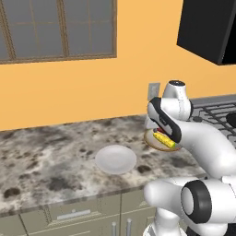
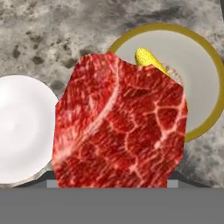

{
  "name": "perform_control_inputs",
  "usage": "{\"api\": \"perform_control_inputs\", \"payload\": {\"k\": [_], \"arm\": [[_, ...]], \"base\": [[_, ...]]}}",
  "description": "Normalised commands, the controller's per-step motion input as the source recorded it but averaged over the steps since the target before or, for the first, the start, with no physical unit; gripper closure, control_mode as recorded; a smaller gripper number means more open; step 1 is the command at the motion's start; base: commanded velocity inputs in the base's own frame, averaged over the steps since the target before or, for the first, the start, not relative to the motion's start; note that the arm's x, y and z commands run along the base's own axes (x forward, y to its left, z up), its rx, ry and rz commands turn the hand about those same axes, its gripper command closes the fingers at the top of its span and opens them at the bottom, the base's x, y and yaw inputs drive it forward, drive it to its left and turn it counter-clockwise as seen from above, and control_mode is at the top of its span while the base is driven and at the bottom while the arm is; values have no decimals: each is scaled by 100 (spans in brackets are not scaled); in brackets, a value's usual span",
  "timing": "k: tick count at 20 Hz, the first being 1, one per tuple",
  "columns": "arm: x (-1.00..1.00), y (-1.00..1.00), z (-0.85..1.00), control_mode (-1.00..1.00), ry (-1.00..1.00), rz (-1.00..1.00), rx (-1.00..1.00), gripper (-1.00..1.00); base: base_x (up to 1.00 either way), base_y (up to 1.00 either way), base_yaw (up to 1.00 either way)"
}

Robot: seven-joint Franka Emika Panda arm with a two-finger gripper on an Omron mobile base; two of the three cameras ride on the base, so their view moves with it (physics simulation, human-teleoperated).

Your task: Place the steak on the plate and place the corn on the same plate.

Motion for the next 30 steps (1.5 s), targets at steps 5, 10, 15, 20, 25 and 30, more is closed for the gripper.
{"api": "perform_control_inputs", "payload": {"k": [5, 10, 15, 20, 25, 30], "arm": [[0, 0, 0, 100, 0, 0, 0, 100], [0, 0, 0, 100, 0, 0, 0, 100], [8, 28, 0, -100, 1, 0, 0, 100], [0, 57, -2, -100, 5, 0, 0, 100], [0, 49, -22, -100, 10, 0, 0, 100], [0, 44, -34, -100, 6, 0, 0, 100]], "base": [[39, 2, 0], [34, 7, 0], [0, 0, 0], [0, 0, 0], [0, 0, 0], [0, 0, 0]]}}
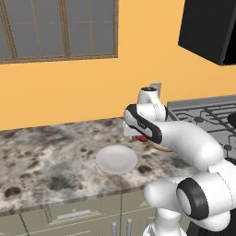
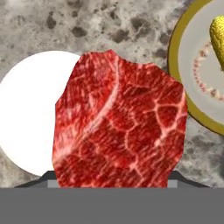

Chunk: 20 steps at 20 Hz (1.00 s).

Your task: Place the steak on the plate and place the corn on the same plate.

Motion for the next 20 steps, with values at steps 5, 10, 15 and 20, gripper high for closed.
{"api": "perform_control_inputs", "payload": {"k": [5, 10, 15, 20], "arm": [[0, 50, -24, -100, 9, 1, 0, 100], [3, 38, -34, -100, 0, 1, 0, 100], [33, 8, -36, -100, 0, 0, 0, 100], [25, 0, -32, -100, 0, 0, 0, 100]], "base": [[0, 0, 0], [0, 0, 0], [0, 0, 0], [0, 0, 0]]}}
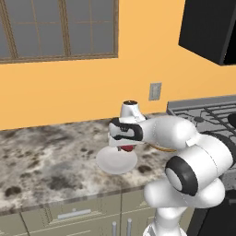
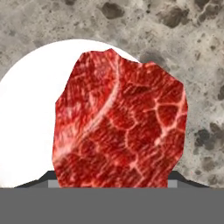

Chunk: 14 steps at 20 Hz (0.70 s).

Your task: Place the steak on the plate and place the corn on the same plate.

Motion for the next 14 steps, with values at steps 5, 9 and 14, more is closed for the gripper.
{"api": "perform_control_inputs", "payload": {"k": [5, 9, 14], "arm": [[9, 0, -40, -100, 0, 0, 0, 100], [1, 0, -33, -100, 0, 0, 0, 100], [0, 0, -23, -100, 0, 0, 0, 100]], "base": [[0, 0, 0], [0, 0, 0], [0, 0, 0]]}}
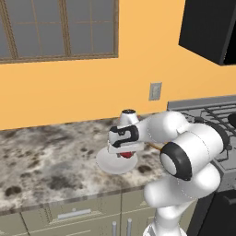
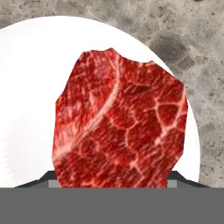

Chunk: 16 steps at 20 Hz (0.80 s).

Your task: Place the steak on the plate and place the corn on the same plate.

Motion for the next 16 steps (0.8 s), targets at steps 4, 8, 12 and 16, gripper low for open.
{"api": "perform_control_inputs", "payload": {"k": [4, 8, 12, 16], "arm": [[0, 0, -23, -100, 0, 0, 0, 100], [1, 0, -11, -100, 0, 0, 0, 100], [0, 0, 0, -100, 0, 0, 0, -100], [0, 0, 0, -100, 0, 0, 0, -100]], "base": [[0, 0, 0], [0, 0, 0], [0, 0, 0], [0, 0, 0]]}}
